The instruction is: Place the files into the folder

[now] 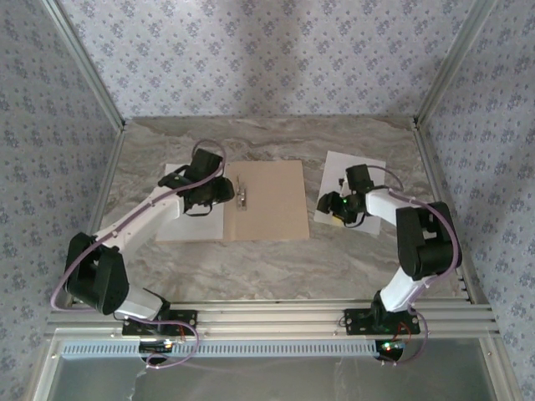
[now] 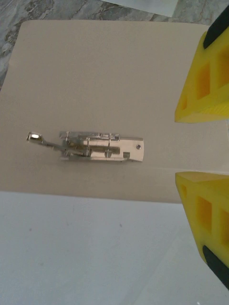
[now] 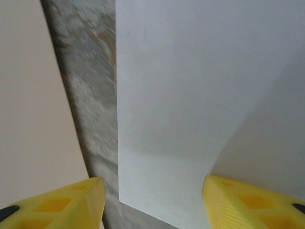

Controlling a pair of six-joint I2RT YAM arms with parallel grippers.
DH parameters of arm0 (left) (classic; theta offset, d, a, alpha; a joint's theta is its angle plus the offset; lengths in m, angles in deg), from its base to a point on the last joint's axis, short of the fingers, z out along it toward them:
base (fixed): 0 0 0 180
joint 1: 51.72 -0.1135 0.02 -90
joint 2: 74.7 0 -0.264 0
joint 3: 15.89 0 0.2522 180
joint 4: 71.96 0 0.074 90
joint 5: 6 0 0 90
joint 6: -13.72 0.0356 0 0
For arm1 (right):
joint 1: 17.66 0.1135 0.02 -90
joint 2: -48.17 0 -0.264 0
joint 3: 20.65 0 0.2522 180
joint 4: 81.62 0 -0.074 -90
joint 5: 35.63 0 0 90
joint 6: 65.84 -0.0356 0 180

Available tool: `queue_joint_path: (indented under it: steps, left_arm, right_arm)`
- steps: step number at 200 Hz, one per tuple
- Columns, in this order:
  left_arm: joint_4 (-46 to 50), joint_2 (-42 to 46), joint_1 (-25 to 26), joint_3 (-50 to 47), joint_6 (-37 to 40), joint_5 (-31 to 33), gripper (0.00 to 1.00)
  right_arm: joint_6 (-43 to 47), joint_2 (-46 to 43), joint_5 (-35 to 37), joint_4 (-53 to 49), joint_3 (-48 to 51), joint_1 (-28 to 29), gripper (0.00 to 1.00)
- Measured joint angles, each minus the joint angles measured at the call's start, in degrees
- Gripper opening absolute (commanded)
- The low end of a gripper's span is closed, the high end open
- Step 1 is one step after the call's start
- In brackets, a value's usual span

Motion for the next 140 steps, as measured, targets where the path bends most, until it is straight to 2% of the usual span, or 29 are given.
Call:
queue_joint_path:
  steps: [46,100,140]
  left_arm:
    - [-0.9,-5.9,4.1,1.5,-0.6,-0.1,0.32]
    - [-0.8,-13.4,8.9,8.4,-0.7,0.6,0.32]
    - [-1.7,-18.8,13.2,17.0,-0.6,1.9,0.37]
  right_arm:
    - [1.9,-6.7,-0.9,-3.5,6.2,-0.5,0.59]
    - [1.9,-15.8,-2.6,-8.6,10.6,0.2,0.59]
    - [1.7,-26.4,-1.7,-9.4,10.6,-2.1,0.7]
